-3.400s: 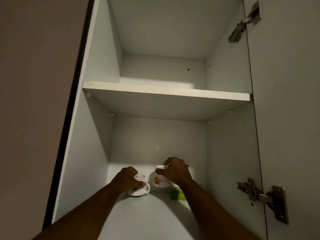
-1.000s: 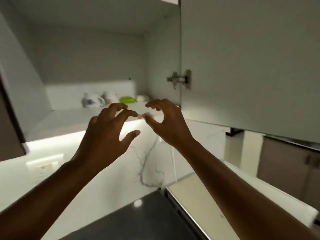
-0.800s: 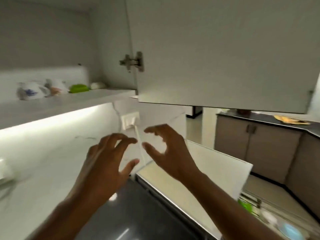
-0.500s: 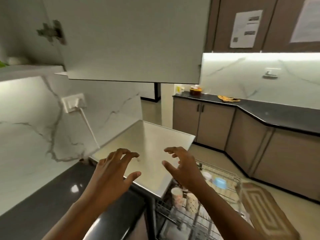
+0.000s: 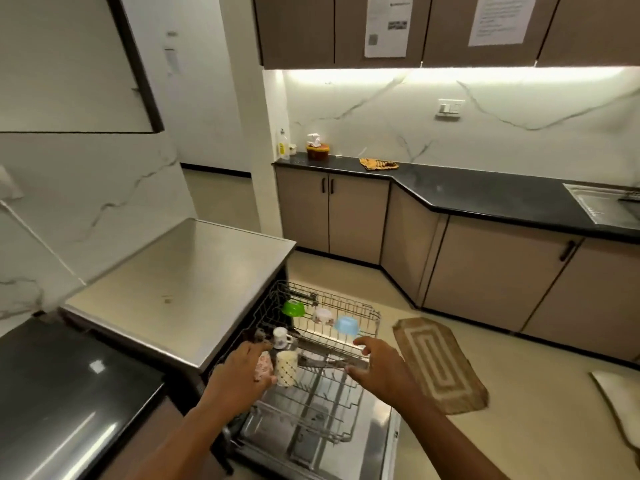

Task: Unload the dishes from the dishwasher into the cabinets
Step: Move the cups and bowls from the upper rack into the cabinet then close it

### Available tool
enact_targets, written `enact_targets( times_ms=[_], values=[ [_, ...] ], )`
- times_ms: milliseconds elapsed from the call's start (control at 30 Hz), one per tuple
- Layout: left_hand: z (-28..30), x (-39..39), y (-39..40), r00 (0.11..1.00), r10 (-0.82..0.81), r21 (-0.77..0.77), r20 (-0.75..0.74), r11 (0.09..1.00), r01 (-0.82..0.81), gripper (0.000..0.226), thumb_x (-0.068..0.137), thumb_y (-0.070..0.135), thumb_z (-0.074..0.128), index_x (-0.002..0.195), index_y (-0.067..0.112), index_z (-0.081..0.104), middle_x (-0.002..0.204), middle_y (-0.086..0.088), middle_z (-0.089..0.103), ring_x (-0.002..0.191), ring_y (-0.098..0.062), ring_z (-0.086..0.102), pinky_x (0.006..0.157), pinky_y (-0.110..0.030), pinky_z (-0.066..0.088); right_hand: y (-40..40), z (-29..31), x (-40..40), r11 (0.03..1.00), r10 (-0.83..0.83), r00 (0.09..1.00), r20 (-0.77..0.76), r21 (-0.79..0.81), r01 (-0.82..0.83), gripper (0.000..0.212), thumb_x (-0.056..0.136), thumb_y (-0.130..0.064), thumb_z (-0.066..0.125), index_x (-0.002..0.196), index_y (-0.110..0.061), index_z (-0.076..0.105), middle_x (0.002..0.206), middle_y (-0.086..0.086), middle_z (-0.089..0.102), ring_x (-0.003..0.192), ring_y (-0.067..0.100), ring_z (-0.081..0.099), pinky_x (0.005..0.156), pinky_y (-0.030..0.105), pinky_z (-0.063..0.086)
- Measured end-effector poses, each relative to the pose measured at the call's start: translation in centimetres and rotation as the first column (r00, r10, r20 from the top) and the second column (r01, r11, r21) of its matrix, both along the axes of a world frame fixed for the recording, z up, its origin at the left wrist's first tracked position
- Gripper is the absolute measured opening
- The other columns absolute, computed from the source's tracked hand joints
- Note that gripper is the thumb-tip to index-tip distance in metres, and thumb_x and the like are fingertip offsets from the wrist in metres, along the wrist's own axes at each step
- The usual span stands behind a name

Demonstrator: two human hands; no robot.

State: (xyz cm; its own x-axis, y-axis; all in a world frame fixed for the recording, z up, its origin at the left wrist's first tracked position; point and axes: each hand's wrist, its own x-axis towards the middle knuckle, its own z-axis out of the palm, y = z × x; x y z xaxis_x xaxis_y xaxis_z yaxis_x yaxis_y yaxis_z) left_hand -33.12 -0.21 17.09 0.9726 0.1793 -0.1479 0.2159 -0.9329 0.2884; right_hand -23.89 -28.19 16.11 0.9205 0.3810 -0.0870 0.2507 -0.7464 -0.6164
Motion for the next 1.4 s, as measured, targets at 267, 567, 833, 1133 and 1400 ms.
enact_targets(
  times_ms=[267,567,833,1133,1400],
  values=[
    [-5.3,4.0,-0.4,0.979,0.087,0.01,-0.187,0.996,-0.086,0.066,0.088,0.055,0.058,0.143,0.029,0.034,0.14,0.0,0.04,0.125,-0.02,0.048,0.096,-0.041,0.048,-1.9,-5.3,2.9,0.995,0.037,0.991,-0.127,-0.084,-0.047,0.067,0.081,-0.059,0.065,0.14,-0.035,0.044,0.138,-0.006,0.053,0.121,0.013,0.052,0.093,0.03,0.045],
    [-12.0,12.5,1.4,0.923,0.176,-0.069,-0.342,0.975,-0.211,0.066,0.087,0.048,0.064,0.141,0.025,0.036,0.139,-0.005,0.041,0.122,-0.024,0.051,0.097,-0.042,0.048,3.1,-12.5,9.1,0.985,0.027,0.955,-0.296,-0.156,-0.077,0.073,0.083,-0.063,0.061,0.145,-0.03,0.038,0.143,0.0,0.05,0.13,0.022,0.048,0.103,0.035,0.044],
    [-20.5,22.6,7.6,0.886,0.234,0.02,-0.401,0.969,-0.247,0.069,0.086,0.046,0.065,0.143,0.025,0.034,0.141,-0.005,0.038,0.125,-0.025,0.047,0.096,-0.045,0.048,12.0,-20.4,17.7,0.984,0.023,0.919,-0.395,-0.155,-0.092,0.081,0.08,-0.062,0.067,0.148,-0.031,0.035,0.147,0.001,0.048,0.132,0.023,0.047,0.104,0.039,0.044],
    [-30.9,26.3,13.3,0.805,0.313,-0.096,-0.505,0.906,-0.412,0.104,0.077,0.024,0.081,0.155,0.026,0.014,0.163,-0.011,-0.004,0.146,-0.033,0.021,0.111,-0.041,0.037,22.1,-30.6,22.6,0.957,0.097,0.817,-0.568,-0.172,-0.233,0.106,0.071,-0.059,0.076,0.155,-0.031,0.017,0.156,0.012,0.026,0.141,0.035,0.034,0.112,0.053,0.037],
    [-36.5,26.4,15.2,0.788,0.425,-0.251,-0.446,0.786,-0.566,0.118,0.066,0.015,0.089,0.155,0.018,0.013,0.155,-0.016,0.019,0.142,-0.034,0.028,0.111,-0.044,0.034,27.3,-36.1,23.0,0.989,0.05,0.78,-0.624,-0.079,-0.127,0.112,0.071,-0.047,0.083,0.157,-0.021,0.017,0.156,0.006,0.03,0.136,0.032,0.042,0.105,0.045,0.045]
  ],
)
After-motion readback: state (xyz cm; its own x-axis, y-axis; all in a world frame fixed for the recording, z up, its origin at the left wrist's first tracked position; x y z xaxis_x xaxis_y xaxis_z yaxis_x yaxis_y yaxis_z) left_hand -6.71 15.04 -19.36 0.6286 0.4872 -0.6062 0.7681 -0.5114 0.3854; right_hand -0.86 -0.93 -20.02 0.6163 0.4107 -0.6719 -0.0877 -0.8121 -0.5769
